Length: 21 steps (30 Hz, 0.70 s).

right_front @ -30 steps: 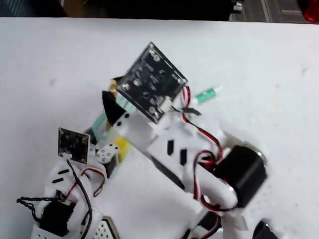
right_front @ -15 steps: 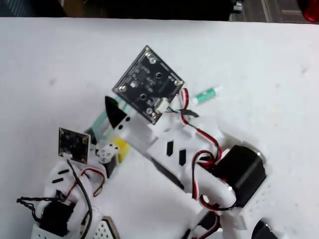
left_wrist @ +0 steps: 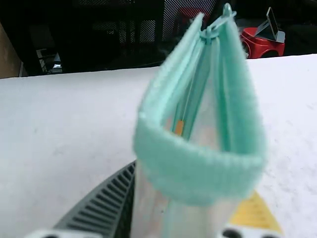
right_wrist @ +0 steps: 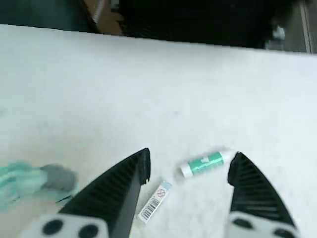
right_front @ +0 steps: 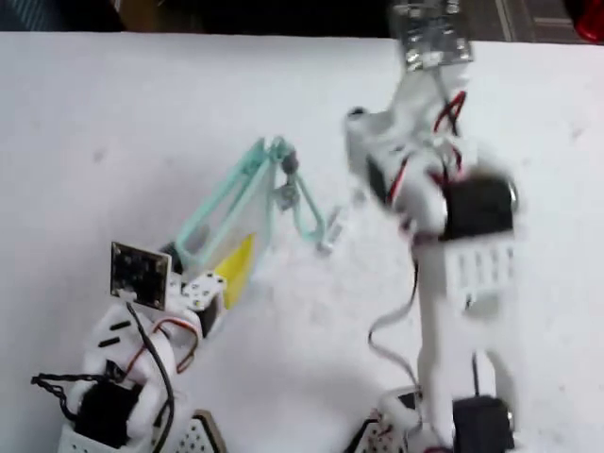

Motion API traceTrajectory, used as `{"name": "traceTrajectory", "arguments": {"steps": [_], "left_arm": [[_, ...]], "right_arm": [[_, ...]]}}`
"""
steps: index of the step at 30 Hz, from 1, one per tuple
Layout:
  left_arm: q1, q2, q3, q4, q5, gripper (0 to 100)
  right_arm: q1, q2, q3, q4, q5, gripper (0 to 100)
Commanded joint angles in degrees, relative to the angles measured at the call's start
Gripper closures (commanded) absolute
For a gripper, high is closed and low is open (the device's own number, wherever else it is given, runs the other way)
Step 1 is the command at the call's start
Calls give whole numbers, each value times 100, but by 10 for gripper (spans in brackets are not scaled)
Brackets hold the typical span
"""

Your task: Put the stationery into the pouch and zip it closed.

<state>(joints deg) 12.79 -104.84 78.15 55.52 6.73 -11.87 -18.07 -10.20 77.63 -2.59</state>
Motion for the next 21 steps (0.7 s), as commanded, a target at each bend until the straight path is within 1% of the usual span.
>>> {"name": "traceTrajectory", "arguments": {"steps": [1, 5, 9, 11, 16, 21], "left_arm": [[84, -4, -35, 18, -35, 770], [84, -4, -35, 18, -35, 770], [84, -4, -35, 18, -35, 770], [84, -4, -35, 18, -35, 770], [84, -4, -35, 9, -35, 770], [84, -4, -35, 9, -35, 770]], "right_arm": [[734, 576, 747, -866, -765, 758], [1200, 1631, 1178, -1798, -1319, 757], [1262, 2580, 1090, -2255, -1908, 756], [1174, 3020, 809, -2273, -2136, 756], [980, 4101, -149, -2255, -2400, 755], [1024, 5182, -1152, -1903, -2558, 755]]}}
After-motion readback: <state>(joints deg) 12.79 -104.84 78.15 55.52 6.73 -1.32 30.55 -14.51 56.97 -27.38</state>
